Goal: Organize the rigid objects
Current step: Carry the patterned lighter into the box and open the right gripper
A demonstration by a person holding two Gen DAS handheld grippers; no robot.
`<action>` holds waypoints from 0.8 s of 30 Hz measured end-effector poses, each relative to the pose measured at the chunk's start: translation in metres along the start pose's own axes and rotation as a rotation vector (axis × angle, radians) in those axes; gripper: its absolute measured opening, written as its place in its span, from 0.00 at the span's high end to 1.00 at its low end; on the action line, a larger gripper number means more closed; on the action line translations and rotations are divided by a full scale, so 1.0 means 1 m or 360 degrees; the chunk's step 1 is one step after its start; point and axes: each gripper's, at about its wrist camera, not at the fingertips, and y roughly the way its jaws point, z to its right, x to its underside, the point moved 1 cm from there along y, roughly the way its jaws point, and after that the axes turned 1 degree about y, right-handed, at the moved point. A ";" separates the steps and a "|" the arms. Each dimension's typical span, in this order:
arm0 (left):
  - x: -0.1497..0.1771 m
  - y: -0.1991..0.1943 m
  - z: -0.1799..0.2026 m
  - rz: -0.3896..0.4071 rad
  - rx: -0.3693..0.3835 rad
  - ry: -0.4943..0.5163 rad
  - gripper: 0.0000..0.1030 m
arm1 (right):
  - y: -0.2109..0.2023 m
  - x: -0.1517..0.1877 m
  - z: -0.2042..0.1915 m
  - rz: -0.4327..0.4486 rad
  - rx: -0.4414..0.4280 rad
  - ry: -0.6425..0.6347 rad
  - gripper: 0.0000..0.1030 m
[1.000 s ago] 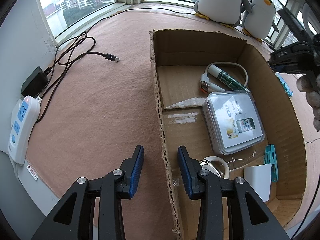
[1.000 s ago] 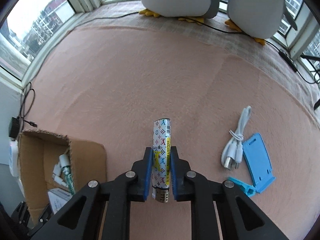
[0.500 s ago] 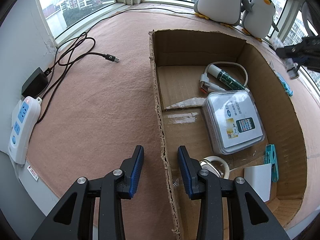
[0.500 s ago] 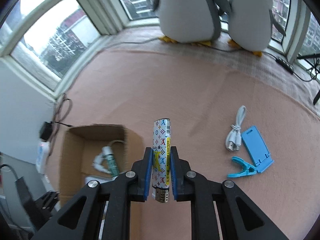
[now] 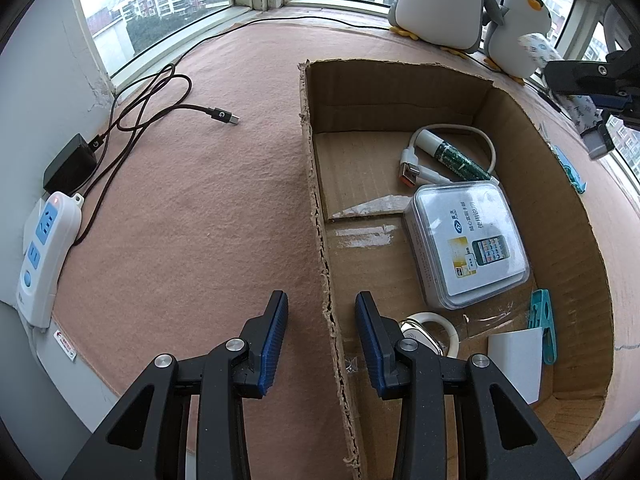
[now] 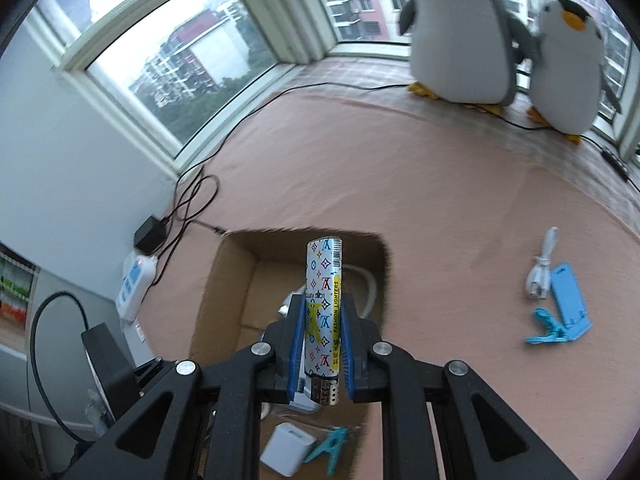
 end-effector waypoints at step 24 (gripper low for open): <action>0.001 -0.001 -0.002 0.0002 0.0009 -0.0007 0.63 | 0.067 0.015 -0.050 -0.0160 -0.0057 -0.0064 0.85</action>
